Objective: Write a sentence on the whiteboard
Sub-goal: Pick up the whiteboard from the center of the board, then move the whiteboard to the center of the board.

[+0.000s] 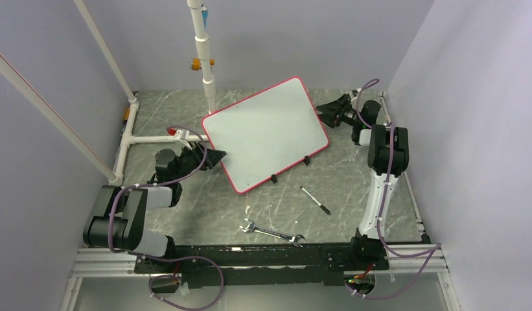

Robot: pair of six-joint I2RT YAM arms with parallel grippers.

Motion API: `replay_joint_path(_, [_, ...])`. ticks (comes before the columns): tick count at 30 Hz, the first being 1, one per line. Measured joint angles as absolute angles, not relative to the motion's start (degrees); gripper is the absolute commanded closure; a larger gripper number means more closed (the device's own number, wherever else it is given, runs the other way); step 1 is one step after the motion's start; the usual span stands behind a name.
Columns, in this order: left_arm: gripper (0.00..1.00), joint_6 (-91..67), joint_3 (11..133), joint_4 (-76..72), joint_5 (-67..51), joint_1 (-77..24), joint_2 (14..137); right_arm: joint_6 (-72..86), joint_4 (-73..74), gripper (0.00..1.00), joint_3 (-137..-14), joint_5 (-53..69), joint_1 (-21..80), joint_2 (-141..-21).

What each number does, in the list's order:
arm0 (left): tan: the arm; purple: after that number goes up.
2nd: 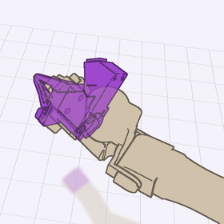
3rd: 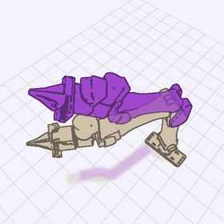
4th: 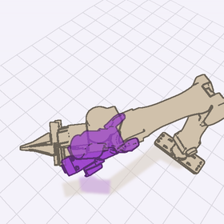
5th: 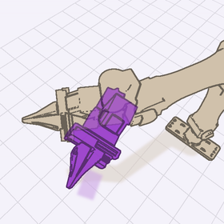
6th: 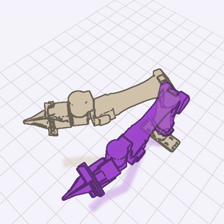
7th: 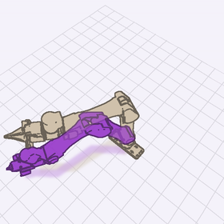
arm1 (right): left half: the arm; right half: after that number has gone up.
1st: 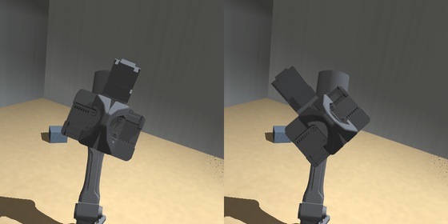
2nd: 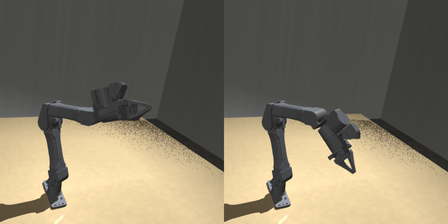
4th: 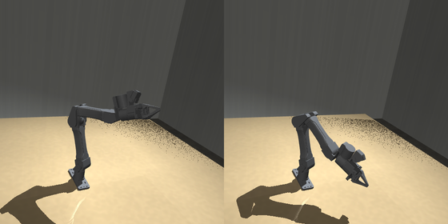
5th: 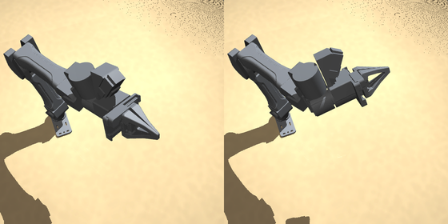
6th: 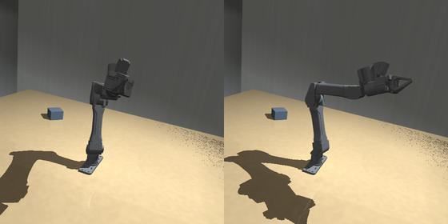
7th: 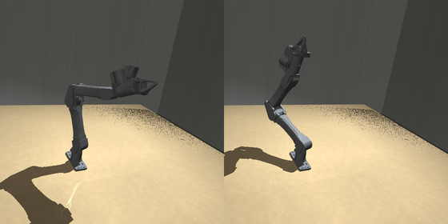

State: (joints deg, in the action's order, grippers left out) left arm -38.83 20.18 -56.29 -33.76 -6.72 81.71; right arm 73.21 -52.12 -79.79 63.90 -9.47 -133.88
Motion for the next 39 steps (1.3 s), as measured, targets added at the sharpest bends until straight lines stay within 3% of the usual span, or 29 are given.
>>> replay_joint_path(4, [0.51, -38.9, 20.8, -56.5, -34.3, -6.7, 83.0, 71.7, -50.9, 0.49, -79.9, 65.0, -8.2, -134.2])
replay_joint_path(7, [0.59, -38.9, 20.9, -56.7, -34.7, -6.7, 83.6, 68.5, -48.4, 0.69, -80.4, 64.9, -7.6, -134.2])
replay_joint_path(10, [0.66, -38.9, 20.9, -56.7, -34.7, -6.6, 84.2, 65.5, -45.8, 0.74, -80.2, 65.1, -7.7, -134.1])
replay_joint_path(15, [0.67, -38.9, 21.0, -56.7, -34.9, -6.5, 84.5, 61.9, -43.9, 0.77, -77.1, 64.6, -8.1, -131.2])
replay_joint_path(30, [0.63, -38.0, 15.6, -55.0, -34.6, -6.3, 77.1, 58.0, -49.4, 0.76, -55.0, 61.4, -9.2, -118.8])
replay_joint_path(39, [0.51, -34.5, 13.3, -50.2, -31.1, -11.7, 69.1, 46.3, -34.3, 0.37, -50.8, 55.2, -8.6, -109.8])
